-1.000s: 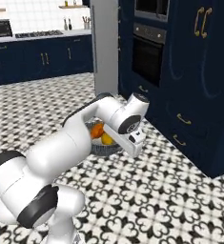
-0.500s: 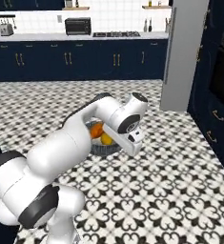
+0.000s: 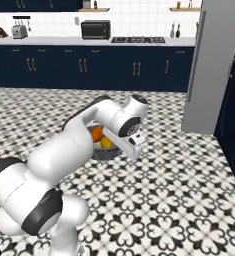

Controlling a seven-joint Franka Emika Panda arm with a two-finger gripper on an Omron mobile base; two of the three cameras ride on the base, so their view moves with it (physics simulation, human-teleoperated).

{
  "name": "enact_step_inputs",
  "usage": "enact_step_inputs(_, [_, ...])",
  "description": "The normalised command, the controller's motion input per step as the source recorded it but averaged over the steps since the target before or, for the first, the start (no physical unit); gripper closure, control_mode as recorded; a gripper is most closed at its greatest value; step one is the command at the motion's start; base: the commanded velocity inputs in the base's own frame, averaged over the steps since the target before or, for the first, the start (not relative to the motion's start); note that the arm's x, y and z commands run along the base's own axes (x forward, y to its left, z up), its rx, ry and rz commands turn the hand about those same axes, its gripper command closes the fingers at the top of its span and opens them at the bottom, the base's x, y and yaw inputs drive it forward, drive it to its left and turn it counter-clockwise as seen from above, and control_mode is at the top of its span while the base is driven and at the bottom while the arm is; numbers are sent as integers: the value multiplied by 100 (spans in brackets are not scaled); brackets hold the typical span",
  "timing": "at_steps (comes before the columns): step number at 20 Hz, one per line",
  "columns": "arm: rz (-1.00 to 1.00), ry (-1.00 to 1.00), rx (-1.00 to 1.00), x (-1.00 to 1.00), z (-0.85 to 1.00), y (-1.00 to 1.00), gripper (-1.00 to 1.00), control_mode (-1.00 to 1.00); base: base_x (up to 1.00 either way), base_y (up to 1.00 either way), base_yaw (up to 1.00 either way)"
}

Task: Pick the chicken drumstick and lemon from their plates and place them in the bowl. Then put the bowl in the fridge.

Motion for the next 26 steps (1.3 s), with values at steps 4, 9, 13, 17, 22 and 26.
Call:
enact_step_inputs(4, [0, 0, 0, 0, 0, 0, 100, 100, 100, -3, -6])
enact_step_inputs(9, [0, 0, 0, 0, 0, 0, 100, 100, 100, 0, -5])
enact_step_inputs(13, [0, 0, 0, 0, 0, 0, 100, 100, 100, 0, -2])
enact_step_inputs(17, [0, 0, 0, 0, 0, 0, 100, 100, 100, -6, 0])
enact_step_inputs(22, [0, 0, 0, 0, 0, 0, 100, 100, 100, -17, 0])
enact_step_inputs(26, [0, 0, 0, 0, 0, 0, 100, 100, 100, -5, -1])
